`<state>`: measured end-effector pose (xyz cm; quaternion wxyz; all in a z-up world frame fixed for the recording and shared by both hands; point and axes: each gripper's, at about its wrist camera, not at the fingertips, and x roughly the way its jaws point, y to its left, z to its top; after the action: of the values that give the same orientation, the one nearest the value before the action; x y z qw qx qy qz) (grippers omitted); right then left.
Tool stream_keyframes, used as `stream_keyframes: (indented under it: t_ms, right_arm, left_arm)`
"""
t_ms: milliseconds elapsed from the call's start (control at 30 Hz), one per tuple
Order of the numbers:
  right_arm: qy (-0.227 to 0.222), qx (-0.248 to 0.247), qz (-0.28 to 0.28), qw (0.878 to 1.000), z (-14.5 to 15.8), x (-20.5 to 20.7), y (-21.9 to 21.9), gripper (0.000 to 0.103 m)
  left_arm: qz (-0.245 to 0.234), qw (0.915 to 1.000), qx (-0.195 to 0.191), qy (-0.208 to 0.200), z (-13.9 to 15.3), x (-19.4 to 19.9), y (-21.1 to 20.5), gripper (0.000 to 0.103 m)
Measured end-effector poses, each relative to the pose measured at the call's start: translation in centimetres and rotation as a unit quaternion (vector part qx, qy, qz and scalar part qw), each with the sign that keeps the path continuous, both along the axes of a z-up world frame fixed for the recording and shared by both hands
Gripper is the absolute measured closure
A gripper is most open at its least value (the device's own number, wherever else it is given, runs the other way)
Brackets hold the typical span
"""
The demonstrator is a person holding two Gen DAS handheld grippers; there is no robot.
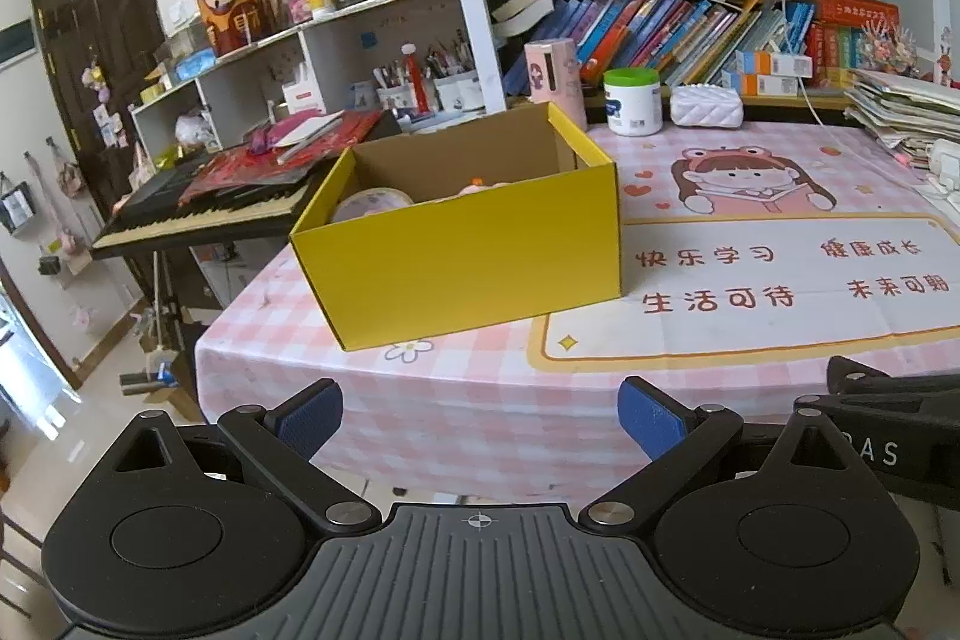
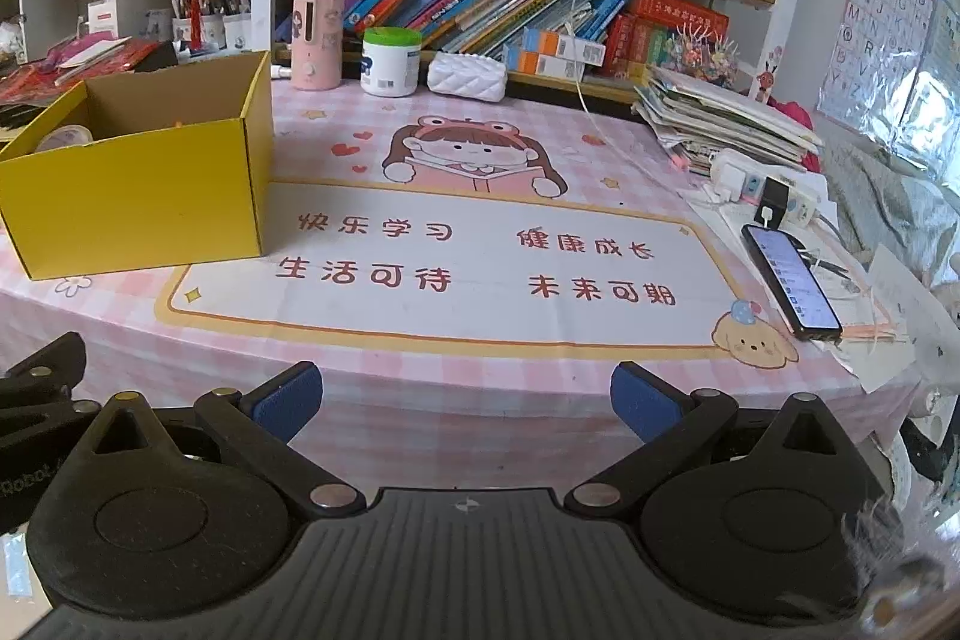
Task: Organize objects
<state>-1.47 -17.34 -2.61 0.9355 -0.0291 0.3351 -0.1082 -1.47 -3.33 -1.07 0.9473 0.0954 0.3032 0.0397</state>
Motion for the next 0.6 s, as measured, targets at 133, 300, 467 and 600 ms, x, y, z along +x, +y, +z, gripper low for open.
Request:
stream_keyframes:
  t_ms: [133,300,467,600]
  right_arm:
    - [0.002,-0.002,-0.004,1.0,0.0,0.3,-0.1,0.0]
    - [0.005,-0.017,-0.013,1.0,0.0,0.7,0.1,0.0]
    - [0.008,-0.026,-0.016,0.999,-0.1,0.9,0.1,0.0]
    - [0.011,-0.027,-0.017,0.999,-0.2,1.0,0.0,0.0]
  left_arm:
    - [0.008,1.0,-0.004,0.001,0.0,0.4,-0.2,0.003]
    - [0.018,0.9998,-0.003,0.008,-0.2,0.9,-0.5,0.003]
    - [0.026,0.9996,-0.001,0.012,-0.3,1.2,-0.7,0.003]
    - [0.032,0.9993,-0.001,0.017,-0.5,1.4,-0.8,0.003]
